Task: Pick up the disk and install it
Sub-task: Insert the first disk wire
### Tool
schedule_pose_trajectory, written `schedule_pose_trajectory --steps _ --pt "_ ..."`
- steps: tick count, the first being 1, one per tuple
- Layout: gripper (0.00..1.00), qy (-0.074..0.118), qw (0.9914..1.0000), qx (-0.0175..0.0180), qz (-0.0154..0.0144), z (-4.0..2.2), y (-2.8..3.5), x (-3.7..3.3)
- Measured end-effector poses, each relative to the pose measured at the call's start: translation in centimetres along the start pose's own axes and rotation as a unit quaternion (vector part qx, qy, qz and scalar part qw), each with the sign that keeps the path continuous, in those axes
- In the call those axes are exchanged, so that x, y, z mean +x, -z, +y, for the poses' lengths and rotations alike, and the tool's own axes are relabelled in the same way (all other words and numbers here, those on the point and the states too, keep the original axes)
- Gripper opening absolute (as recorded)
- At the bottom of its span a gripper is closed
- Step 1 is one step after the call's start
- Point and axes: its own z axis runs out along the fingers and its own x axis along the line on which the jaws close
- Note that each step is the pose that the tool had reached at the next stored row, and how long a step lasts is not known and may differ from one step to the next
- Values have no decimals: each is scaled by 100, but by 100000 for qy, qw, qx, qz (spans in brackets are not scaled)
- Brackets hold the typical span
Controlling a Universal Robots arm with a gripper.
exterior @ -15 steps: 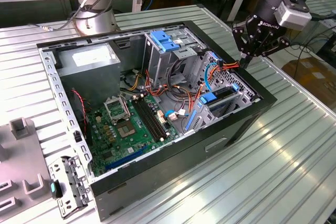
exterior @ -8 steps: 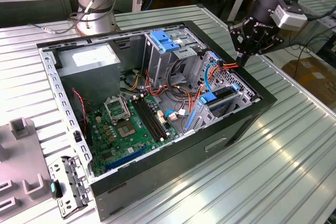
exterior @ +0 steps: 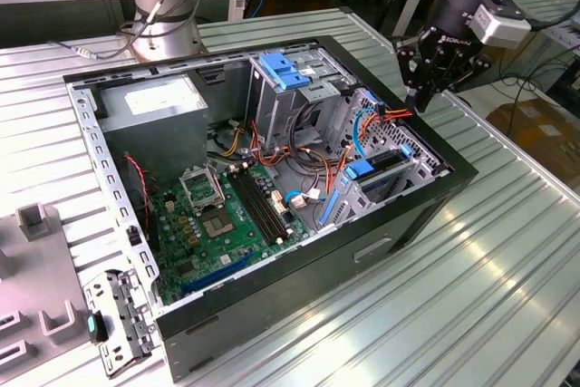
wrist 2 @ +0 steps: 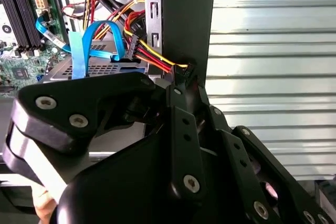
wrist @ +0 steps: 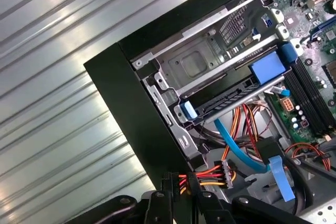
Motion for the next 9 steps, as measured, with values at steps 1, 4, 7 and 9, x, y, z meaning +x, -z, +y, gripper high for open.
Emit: schedule_pose_trajectory --steps 1,4,7,9 --pt "25 233 100000 21 15 -1 -4 2" --pt "25 1271 99992 162 204 -5 -22 7" --pt "25 2578 99965 401 538 -5 -37 7" --pt "25 3152 99947 506 688 -5 -45 6"
